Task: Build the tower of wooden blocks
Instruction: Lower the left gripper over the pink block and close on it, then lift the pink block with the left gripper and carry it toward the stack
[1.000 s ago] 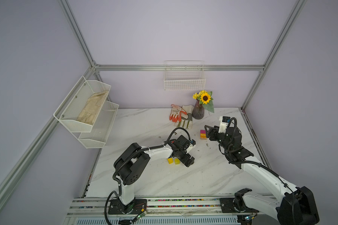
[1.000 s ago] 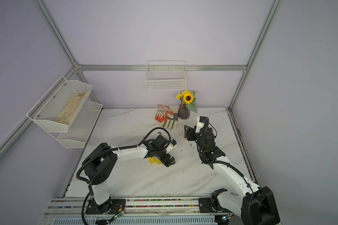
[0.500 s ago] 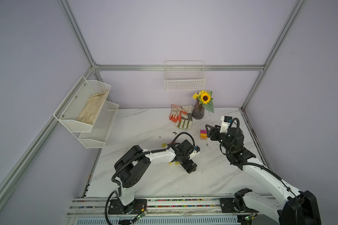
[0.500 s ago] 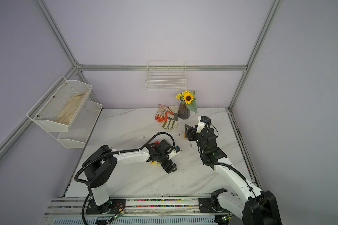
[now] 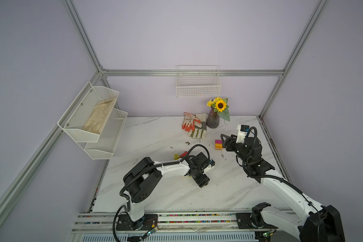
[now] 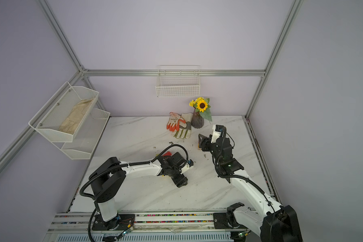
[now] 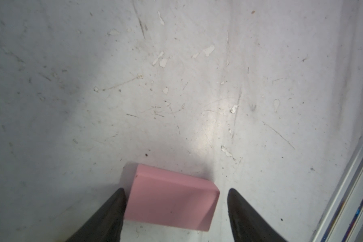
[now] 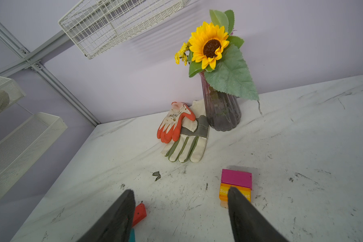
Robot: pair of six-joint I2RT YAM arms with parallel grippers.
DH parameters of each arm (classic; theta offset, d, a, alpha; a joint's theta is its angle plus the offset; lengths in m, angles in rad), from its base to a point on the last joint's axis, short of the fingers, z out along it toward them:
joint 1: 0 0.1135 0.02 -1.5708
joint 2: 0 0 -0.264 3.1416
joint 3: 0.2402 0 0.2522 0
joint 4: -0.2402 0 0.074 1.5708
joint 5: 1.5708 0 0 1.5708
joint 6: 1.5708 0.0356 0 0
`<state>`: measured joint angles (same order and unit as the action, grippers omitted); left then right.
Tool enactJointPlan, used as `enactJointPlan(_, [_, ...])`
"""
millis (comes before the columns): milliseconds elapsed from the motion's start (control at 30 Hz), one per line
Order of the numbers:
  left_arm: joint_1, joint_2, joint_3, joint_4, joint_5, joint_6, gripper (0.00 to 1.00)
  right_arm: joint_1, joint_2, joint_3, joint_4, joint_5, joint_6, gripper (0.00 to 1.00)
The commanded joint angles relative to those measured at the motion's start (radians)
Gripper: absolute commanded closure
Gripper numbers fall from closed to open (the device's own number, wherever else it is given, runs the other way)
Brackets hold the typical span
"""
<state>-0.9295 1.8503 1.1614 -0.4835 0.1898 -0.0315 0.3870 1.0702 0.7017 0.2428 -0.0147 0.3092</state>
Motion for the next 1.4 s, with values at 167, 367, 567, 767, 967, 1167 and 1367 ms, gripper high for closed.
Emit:
enactJointPlan(167, [-0.021,-0.035,0.008,-0.03,-0.023,0.025,0.32,0.004,-0.016,-0.008,-0.008,0.012,0.005,0.28])
enactJointPlan(367, [-0.056,-0.04,0.009,-0.031,-0.078,0.033,0.32,0.004,-0.019,-0.008,-0.01,0.01,0.004,0.28])
enactJointPlan(567, [-0.072,-0.034,0.013,-0.033,-0.122,0.04,0.32,0.003,-0.021,-0.008,-0.011,0.008,0.005,0.28])
enactJointPlan(767, [-0.075,-0.009,0.031,-0.045,-0.146,0.034,0.33,0.003,-0.019,-0.008,-0.01,0.01,0.005,0.28])
enactJointPlan(967, [-0.078,0.017,0.053,-0.052,-0.154,0.021,0.28,0.003,-0.018,-0.008,-0.01,0.01,0.005,0.28])
enactJointPlan(1167, [-0.078,0.042,0.068,-0.061,-0.171,0.012,0.24,0.003,-0.019,-0.008,-0.01,0.009,0.005,0.28])
enactJointPlan(1367, [-0.084,0.058,0.083,-0.066,-0.173,0.007,0.25,0.004,-0.019,-0.008,-0.011,0.009,0.005,0.28])
